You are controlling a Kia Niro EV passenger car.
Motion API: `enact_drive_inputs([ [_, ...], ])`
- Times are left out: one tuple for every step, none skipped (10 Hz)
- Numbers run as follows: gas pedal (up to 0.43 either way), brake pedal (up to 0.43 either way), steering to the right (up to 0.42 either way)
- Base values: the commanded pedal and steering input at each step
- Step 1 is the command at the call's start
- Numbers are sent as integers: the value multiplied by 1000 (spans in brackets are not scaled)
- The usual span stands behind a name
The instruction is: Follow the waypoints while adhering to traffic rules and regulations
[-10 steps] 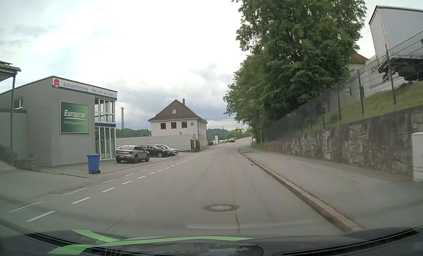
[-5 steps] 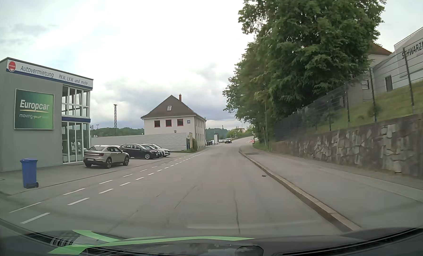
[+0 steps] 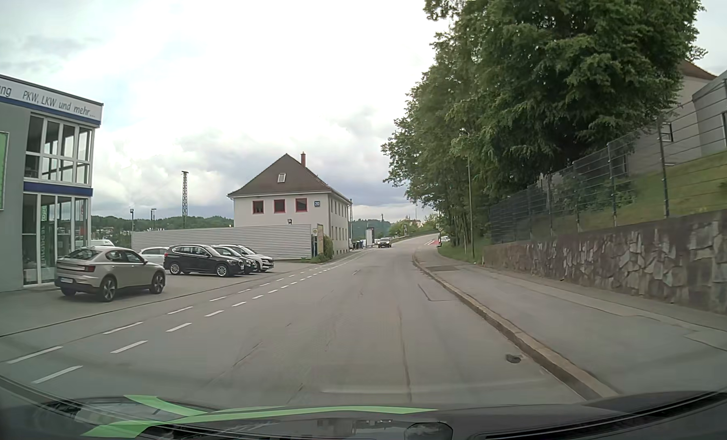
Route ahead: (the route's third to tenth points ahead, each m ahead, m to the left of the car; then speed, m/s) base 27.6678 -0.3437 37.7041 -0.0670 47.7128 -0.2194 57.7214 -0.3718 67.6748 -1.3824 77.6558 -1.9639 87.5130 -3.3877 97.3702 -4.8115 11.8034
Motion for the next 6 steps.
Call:
enact_drive_inputs([
  [0,0,-3],
  [0,0,-3],
  [0,0,-2],
  [0,0,-3],
  [0,0,-3],
  [0,0,-3],
])
